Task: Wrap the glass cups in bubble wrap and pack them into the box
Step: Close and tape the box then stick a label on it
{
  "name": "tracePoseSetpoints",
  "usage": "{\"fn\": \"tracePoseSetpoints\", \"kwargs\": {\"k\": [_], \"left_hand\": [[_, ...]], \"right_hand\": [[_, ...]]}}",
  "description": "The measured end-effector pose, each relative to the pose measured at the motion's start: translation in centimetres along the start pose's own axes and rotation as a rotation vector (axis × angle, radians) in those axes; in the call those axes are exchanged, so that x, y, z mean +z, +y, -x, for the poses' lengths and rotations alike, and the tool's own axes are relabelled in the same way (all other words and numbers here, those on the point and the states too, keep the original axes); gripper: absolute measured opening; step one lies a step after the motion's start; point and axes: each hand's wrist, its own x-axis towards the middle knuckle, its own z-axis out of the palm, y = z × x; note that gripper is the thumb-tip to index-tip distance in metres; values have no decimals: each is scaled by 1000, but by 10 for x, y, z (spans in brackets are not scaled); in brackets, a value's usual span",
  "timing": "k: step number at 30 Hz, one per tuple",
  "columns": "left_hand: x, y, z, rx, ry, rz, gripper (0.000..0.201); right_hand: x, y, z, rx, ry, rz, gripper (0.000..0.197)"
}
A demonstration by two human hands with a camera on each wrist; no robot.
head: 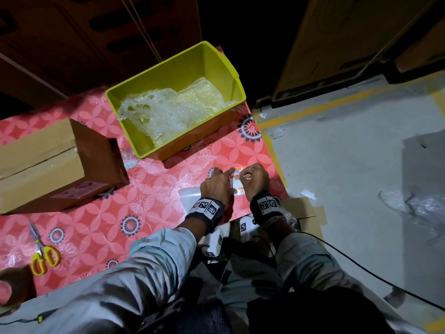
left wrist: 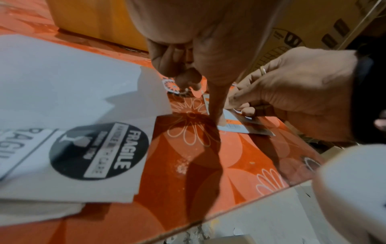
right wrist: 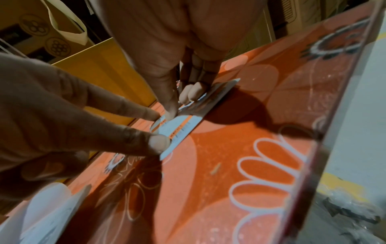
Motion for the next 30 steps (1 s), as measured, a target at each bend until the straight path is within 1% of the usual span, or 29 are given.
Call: {"fn": "tracePoseSetpoints", "kwargs": {"k": [4, 7, 10, 12, 15, 17, 19, 21, 23, 24, 27, 28, 29, 30], "left_hand": [[-1, -2, -6, 5, -29, -35, 74], [-2, -2, -10, -2, -29, -32, 73], [-2, -3, -14, 6, -38, -37, 72], [-3, -3, -14, 8, -43, -41, 72], [-2, -3, -14, 29, -21, -52, 71], [-4, -1, -10, 53, -1, -43, 67], [-6, -1, -4, 83, 44, -5, 69], [-11, -2, 5, 108, 125, 53, 70], [-21, -6, 14, 123, 224, 182, 65], [-27, -9, 18, 122, 259, 285, 56], [-41, -24, 27, 60, 262, 688, 19], [-47, -29, 32, 31, 251, 824, 14], [-53, -35, 35, 14, 247, 916, 18], [-58, -40, 39, 16, 247, 959, 21]], "right_hand": [[2, -1, -3, -16, -10, 55, 17], [1, 0, -1, -69, -40, 68, 16], [-3, -1, 5, -106, -26, 51, 14], [-9, -1, 9, -88, -15, -13, 16], [-18, 3, 12, -62, 15, -138, 12], [-29, 4, 11, 23, -14, -230, 15], [-41, 1, 11, 99, -46, -336, 26], [-50, 2, 12, 120, -41, -432, 27], [-57, -1, 14, 91, -65, -487, 19], [-59, -5, 16, 82, -82, -500, 17], [-63, -25, 20, 79, -140, -574, 20], [-62, -33, 22, 67, -156, -590, 18], [-61, -42, 24, 44, -164, -605, 15], [-58, -49, 25, 6, -175, -597, 13]]}}
